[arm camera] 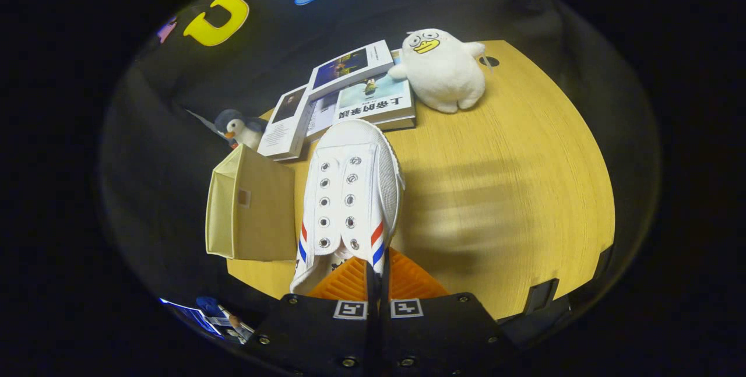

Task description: Open the storage box then place both shoes into the box .Put the left shoe in first, then the right shoe, with the right side of both shoes facing outward in a uniform manner.

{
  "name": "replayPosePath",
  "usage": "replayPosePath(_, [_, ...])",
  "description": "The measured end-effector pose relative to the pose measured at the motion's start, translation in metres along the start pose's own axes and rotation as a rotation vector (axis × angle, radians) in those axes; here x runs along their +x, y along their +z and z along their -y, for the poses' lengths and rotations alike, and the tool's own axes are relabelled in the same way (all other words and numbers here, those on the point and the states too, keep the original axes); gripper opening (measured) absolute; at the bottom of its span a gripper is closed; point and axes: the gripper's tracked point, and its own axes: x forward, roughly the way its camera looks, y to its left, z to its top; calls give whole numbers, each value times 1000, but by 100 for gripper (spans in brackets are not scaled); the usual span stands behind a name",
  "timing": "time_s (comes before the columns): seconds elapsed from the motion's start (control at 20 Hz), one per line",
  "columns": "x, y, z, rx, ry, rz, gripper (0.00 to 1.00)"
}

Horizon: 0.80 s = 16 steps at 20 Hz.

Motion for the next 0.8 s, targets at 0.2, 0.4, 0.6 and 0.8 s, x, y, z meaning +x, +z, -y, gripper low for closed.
replayPosePath(0.2, [-5, 5, -34, -45, 1, 1, 0])
replayPosePath(0.4, [-5, 13, -75, -103, 14, -7, 0])
replayPosePath(0.6, [-4, 19, -120, -170, 44, -22, 0])
replayPosePath(0.8, [5, 27, -161, -237, 74, -34, 0])
